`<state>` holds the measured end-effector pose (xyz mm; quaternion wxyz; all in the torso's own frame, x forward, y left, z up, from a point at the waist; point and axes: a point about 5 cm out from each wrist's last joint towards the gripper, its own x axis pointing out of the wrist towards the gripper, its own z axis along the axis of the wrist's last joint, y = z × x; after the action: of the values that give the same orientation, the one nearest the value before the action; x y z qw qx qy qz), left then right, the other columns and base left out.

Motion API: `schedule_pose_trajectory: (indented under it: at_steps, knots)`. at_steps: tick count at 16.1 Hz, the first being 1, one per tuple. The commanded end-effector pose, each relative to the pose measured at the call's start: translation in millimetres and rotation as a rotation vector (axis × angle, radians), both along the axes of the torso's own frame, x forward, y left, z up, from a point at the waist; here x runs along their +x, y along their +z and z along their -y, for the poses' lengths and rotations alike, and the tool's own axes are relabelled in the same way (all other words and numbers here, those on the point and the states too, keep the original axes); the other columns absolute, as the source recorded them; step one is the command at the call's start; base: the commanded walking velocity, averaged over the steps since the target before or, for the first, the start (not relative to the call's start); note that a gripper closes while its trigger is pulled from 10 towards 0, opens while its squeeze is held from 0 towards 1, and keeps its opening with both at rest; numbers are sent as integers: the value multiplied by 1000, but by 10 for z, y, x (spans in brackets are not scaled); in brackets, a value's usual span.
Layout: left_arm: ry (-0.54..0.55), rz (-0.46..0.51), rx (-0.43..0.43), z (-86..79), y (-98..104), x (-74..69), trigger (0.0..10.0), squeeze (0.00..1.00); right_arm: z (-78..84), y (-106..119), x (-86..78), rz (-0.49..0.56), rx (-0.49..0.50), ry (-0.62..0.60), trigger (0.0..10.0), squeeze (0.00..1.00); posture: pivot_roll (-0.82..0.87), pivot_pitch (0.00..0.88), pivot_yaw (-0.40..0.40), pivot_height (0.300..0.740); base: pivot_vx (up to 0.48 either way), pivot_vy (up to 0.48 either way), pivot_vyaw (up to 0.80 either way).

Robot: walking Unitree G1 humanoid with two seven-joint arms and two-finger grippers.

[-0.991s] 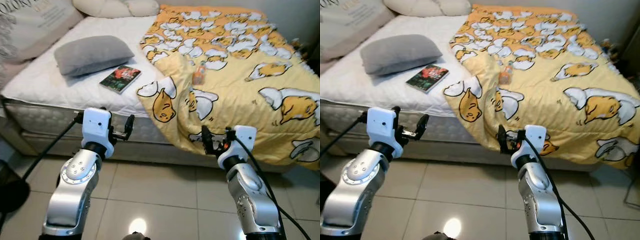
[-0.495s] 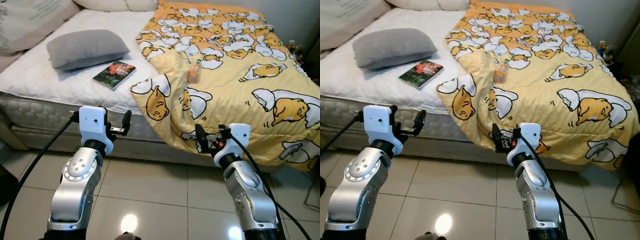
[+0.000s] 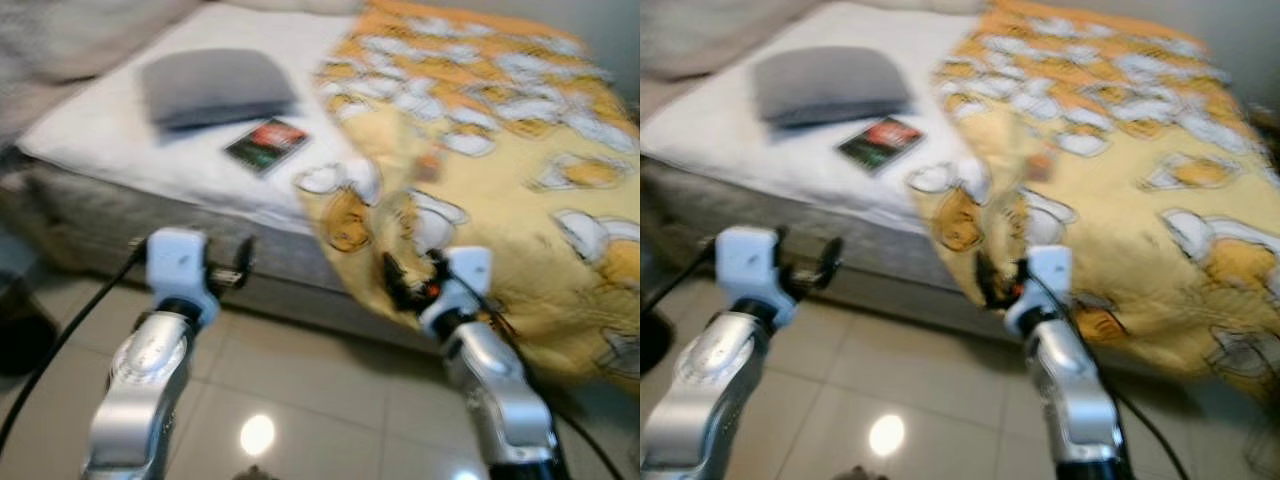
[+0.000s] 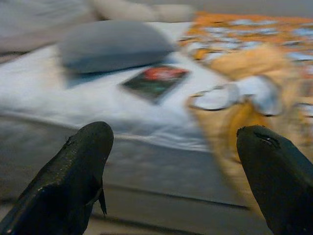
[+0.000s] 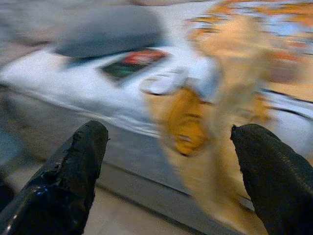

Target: Clean up the room

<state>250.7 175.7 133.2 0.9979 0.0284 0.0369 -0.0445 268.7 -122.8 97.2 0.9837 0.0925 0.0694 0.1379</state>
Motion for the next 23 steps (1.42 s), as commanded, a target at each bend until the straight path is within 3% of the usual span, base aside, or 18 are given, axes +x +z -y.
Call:
schedule_pose_trajectory:
  at_steps: [1,9,23]
  knots:
    - [-19,25,3,57,65,-12,10000,612,86,4,-28,0,-9,-20,10000,0,47,0,-13,740,322,0,0]
    - [-61,31,-38,195,59,23,10000,620,151,28,-23,-13,31,-74,10000,0,15,0,-22,740,327,0,-100]
    - [-86,49,-19,187,95,148,10000,624,207,69,104,-24,-31,-147,10000,0,9,0,-24,740,397,0,-87]
